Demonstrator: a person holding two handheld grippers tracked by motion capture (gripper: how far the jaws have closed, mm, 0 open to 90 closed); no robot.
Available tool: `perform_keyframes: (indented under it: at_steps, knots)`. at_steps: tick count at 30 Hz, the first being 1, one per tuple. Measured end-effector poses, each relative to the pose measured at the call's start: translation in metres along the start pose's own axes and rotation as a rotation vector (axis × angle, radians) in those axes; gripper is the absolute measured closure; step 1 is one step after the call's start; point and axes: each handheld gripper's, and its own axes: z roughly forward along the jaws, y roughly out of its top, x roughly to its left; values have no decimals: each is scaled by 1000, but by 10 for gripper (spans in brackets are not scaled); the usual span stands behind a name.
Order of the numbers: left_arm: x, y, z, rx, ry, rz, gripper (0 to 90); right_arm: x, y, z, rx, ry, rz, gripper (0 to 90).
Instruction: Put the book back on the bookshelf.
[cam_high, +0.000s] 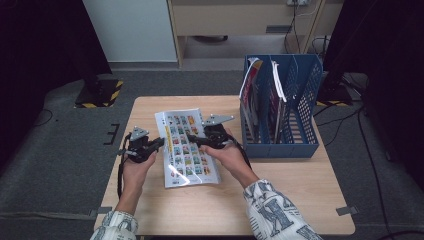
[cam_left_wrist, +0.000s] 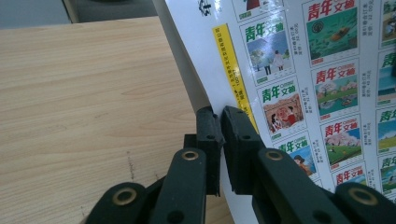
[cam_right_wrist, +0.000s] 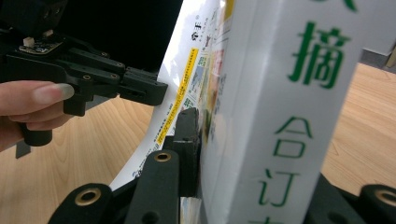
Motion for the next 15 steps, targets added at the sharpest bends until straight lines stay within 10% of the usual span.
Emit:
perform_keyframes:
  at_steps: [15]
  knots:
    - [-3, 0, 1, -4, -11, 3, 849, 1, 4, 0, 11, 12, -15, 711]
